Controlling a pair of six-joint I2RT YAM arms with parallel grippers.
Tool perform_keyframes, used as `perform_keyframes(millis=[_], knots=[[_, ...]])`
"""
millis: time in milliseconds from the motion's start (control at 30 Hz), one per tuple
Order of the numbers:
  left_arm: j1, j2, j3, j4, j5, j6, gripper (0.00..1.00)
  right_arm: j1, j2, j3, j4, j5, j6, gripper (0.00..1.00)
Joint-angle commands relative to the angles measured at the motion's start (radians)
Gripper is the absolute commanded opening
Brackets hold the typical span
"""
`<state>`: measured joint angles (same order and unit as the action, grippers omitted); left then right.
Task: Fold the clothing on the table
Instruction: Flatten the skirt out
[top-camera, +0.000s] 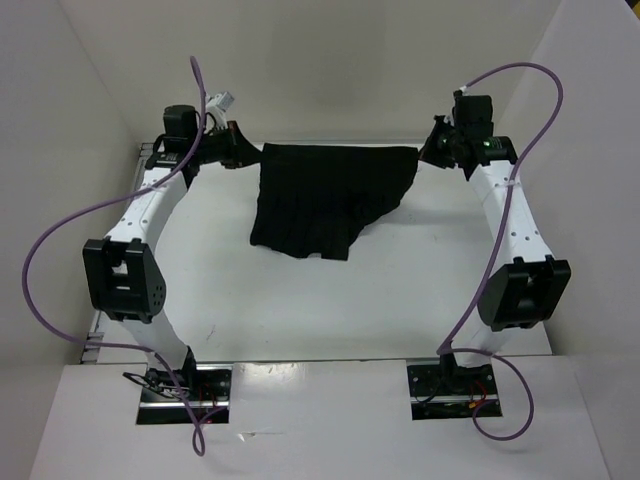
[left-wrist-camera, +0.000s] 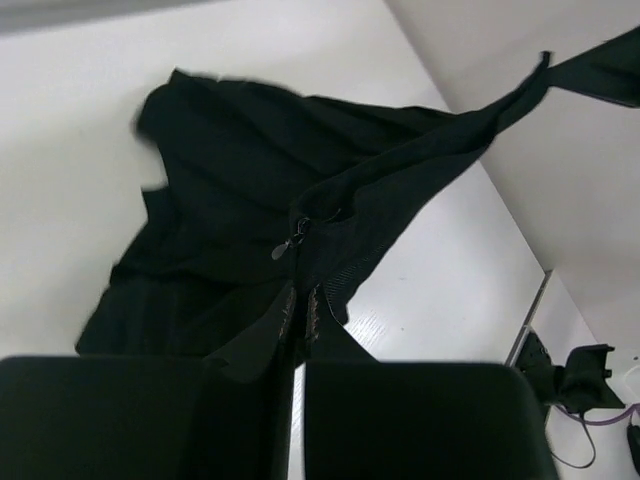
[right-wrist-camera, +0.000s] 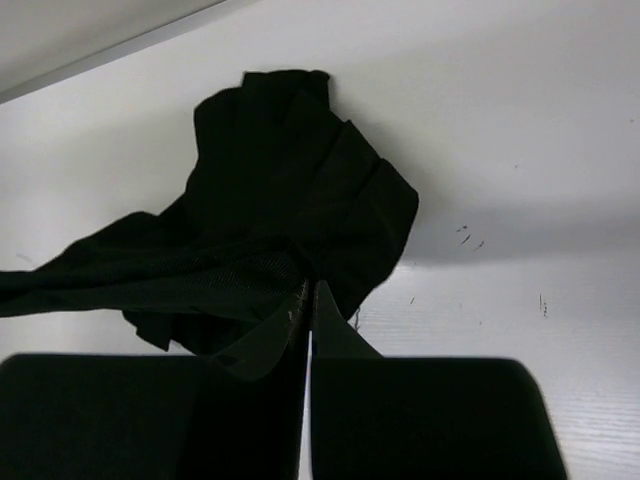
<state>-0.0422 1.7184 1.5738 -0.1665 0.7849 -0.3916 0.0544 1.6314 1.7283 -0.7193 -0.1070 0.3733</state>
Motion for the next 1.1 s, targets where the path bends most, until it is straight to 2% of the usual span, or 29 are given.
perform_keyframes(millis=[0,100,167,267,300,367,400,433,500,533,567,667,733,800,900,1067], knots=[[0.027,0.047,0.035,-0.027,-0.059,0.023,0.0,-0.045,-0.018,0.029,0.06,0.037,-0.022,0.0],[0.036,0.125,0.211,-0.074,-0.059,0.014,0.0,-0.054,-0.007,0.103,0.093,0.012,-0.022,0.0],[0.054,0.125,0.335,-0.083,-0.05,0.005,0.0,-0.063,-0.007,0.178,0.106,0.0,-0.033,0.0],[0.076,0.135,0.445,-0.119,-0.069,0.005,0.0,-0.064,-0.03,0.238,0.116,0.0,-0.057,0.0],[0.076,0.157,0.53,-0.14,-0.069,0.005,0.0,-0.064,-0.03,0.273,0.116,0.0,-0.068,0.0],[0.103,0.179,0.609,-0.215,-0.024,-0.006,0.0,-0.064,-0.039,0.327,0.089,0.0,-0.068,0.0],[0.104,0.135,0.611,-0.237,0.012,-0.015,0.0,-0.064,-0.082,0.306,0.077,-0.058,-0.068,0.0],[0.104,0.135,0.571,-0.237,0.029,-0.015,0.0,-0.064,-0.106,0.28,0.086,-0.069,-0.068,0.0],[0.104,0.017,0.441,-0.133,0.062,-0.039,0.0,-0.053,-0.159,0.219,0.095,-0.082,-0.077,0.0],[0.104,-0.076,0.301,-0.107,0.062,-0.039,0.0,-0.053,-0.212,0.159,0.095,-0.091,-0.077,0.0],[0.104,-0.121,0.235,-0.076,0.062,-0.05,0.0,-0.053,-0.24,0.127,0.095,-0.1,-0.077,0.0],[0.104,-0.288,0.032,-0.085,0.109,-0.041,0.0,-0.053,-0.371,0.01,0.083,-0.146,-0.077,0.0],[0.104,-0.421,-0.041,-0.097,0.109,-0.041,0.0,-0.053,-0.435,-0.019,0.046,-0.189,-0.077,0.0],[0.113,-0.488,-0.064,-0.149,0.12,-0.014,0.0,-0.053,-0.514,-0.019,0.021,-0.232,-0.077,0.0],[0.113,-0.546,-0.006,-0.241,0.129,0.01,0.0,-0.053,-0.571,0.0,-0.011,-0.255,-0.077,0.0],[0.113,-0.49,0.045,-0.251,0.1,-0.019,0.0,-0.053,-0.536,-0.018,0.001,-0.234,-0.059,0.0]])
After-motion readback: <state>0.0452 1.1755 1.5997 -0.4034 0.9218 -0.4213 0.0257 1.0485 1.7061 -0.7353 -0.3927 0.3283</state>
